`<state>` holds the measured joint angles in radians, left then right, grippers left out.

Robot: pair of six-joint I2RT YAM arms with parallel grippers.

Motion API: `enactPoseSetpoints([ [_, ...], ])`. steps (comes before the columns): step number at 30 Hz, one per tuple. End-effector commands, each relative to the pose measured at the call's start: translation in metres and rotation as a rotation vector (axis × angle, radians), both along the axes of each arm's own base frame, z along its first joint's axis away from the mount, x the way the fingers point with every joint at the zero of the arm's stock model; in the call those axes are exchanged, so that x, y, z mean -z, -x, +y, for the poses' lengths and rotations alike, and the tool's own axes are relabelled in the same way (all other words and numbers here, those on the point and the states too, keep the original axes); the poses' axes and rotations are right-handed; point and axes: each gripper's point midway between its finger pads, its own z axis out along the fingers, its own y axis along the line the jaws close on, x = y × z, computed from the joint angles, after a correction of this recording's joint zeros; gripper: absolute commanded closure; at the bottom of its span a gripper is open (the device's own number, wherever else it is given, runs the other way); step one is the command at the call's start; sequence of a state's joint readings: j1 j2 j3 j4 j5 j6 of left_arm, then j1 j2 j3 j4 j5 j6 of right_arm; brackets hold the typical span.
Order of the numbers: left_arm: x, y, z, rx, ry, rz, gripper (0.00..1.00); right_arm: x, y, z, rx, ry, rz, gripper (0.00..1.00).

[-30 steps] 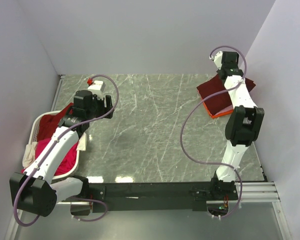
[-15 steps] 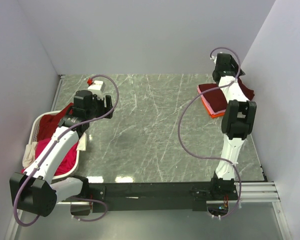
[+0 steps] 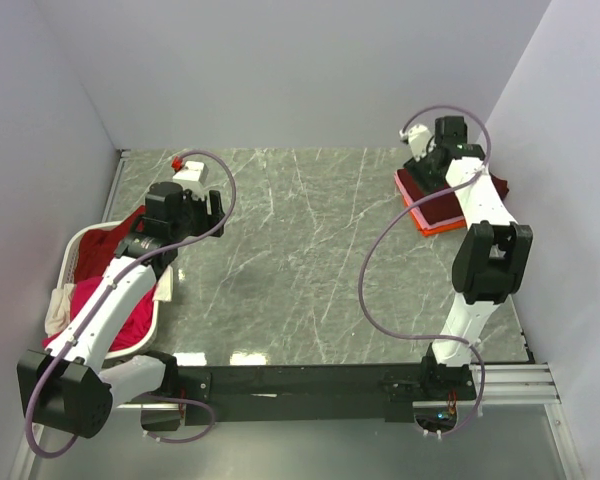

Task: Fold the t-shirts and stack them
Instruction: Neatly place the folded tshirt to the corner

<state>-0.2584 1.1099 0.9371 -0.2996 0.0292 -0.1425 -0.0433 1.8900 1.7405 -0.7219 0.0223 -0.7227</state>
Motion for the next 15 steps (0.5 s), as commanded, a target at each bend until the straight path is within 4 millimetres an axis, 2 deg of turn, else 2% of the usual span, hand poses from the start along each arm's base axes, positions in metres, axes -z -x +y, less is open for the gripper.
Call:
enactPoseSetpoints([
  [1,-0.009,-0.004,-0.002,0.011,-0.001,-0.04,0.28,0.033,0.028,0.013,-0.027,-0.078,0.114,0.31],
  [5,-0.008,-0.005,-0.004,0.019,0.003,-0.035,0.28,0.053,0.034,0.005,0.016,-0.043,0.129,0.3],
  [8,-0.006,-0.005,-0.005,0.025,0.003,-0.027,0.28,0.067,0.029,-0.003,0.06,-0.018,0.145,0.3],
  [15,-0.007,-0.004,-0.004,0.021,0.001,-0.03,0.28,0.097,0.018,-0.007,0.108,0.005,0.166,0.3],
])
